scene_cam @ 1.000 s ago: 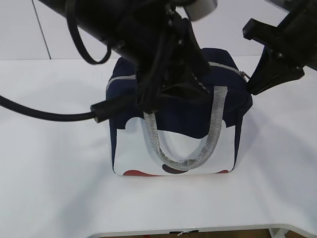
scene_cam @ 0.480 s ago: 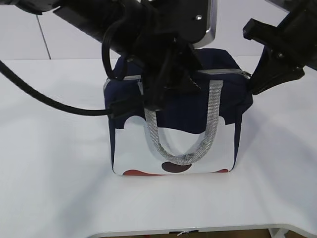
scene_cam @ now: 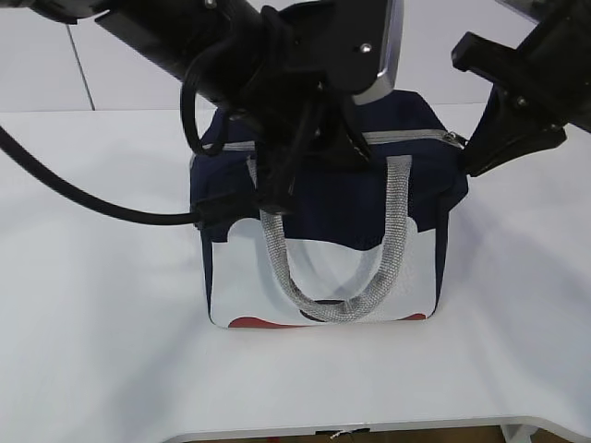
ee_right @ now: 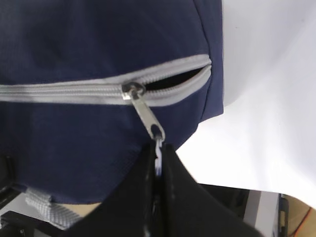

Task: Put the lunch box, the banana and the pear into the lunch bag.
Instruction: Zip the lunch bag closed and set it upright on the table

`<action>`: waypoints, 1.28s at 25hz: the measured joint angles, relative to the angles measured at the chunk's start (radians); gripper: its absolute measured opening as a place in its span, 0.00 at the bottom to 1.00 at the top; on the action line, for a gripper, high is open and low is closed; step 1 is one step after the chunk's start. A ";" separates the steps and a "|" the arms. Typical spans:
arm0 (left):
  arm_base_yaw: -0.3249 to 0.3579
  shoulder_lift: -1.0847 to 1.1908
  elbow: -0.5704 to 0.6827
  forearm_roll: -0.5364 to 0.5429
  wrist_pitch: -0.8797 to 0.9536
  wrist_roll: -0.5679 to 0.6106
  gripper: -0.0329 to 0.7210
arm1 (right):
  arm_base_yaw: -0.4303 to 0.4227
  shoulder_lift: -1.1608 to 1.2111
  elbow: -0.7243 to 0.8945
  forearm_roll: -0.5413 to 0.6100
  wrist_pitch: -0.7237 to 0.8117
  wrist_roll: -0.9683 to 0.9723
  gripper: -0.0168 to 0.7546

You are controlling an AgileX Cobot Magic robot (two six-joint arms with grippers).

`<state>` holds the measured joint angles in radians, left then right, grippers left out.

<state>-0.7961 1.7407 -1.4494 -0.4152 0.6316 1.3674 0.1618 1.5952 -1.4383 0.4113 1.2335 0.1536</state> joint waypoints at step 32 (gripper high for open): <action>0.000 0.000 -0.002 0.057 0.017 0.000 0.03 | -0.120 0.035 0.000 0.157 0.000 0.081 0.05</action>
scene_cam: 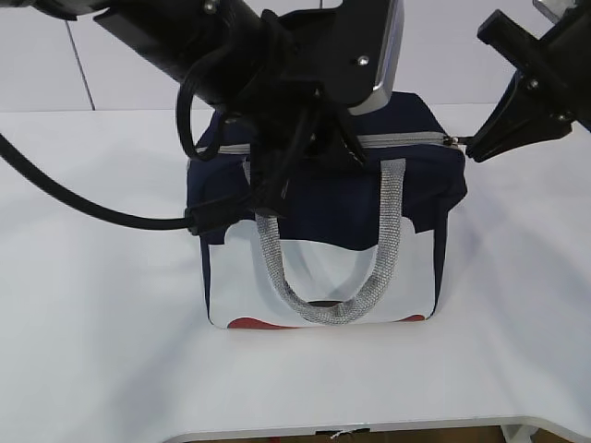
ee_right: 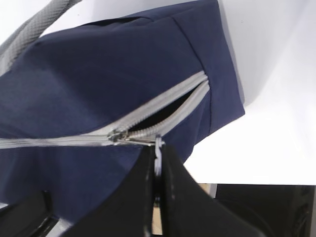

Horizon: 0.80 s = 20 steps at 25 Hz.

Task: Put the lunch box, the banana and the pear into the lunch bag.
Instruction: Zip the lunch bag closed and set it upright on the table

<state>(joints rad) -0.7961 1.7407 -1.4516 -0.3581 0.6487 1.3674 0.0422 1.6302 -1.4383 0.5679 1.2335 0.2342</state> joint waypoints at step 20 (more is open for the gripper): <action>0.000 0.000 0.000 0.092 -0.007 -0.080 0.03 | -0.059 0.030 0.000 0.140 0.006 -0.005 0.05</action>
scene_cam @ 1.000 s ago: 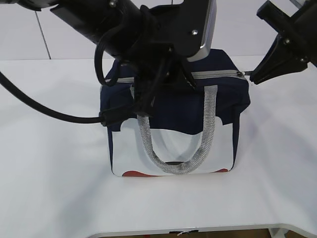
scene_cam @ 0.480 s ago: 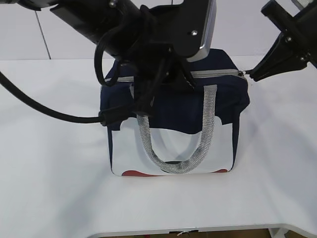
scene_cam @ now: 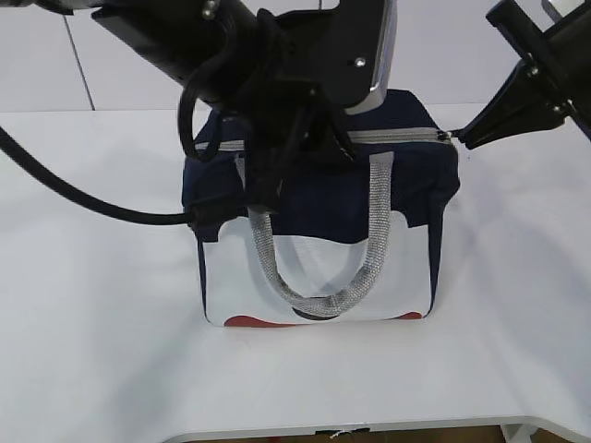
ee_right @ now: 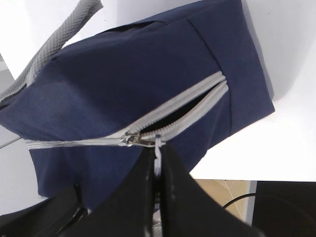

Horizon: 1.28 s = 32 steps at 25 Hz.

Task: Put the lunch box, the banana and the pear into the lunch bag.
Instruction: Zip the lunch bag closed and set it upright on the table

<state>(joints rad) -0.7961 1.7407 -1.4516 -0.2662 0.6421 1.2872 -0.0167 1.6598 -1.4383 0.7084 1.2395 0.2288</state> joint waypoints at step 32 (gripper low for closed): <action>-0.002 0.000 0.000 0.125 -0.019 -0.134 0.03 | -0.075 0.063 0.106 -0.053 -0.001 -0.165 0.05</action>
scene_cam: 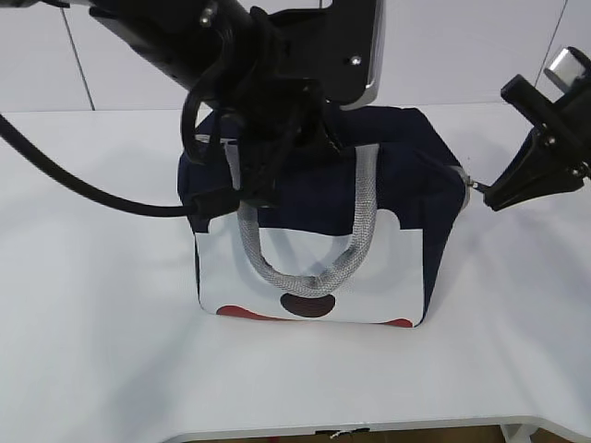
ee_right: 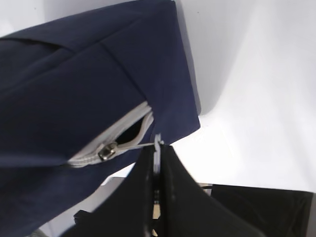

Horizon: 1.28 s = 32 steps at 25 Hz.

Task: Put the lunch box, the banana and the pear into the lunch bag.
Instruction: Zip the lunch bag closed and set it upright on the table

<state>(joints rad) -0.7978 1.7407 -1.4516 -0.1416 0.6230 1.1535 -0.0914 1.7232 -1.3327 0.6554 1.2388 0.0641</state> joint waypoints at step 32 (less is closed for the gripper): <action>0.000 0.000 0.000 0.014 0.007 -0.012 0.03 | -0.004 0.181 0.003 0.070 -0.019 -0.273 0.05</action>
<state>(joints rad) -0.7978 1.7407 -1.4516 -0.1276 0.6298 1.1417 -0.0953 1.9045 -1.3302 0.7258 1.2194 -0.2086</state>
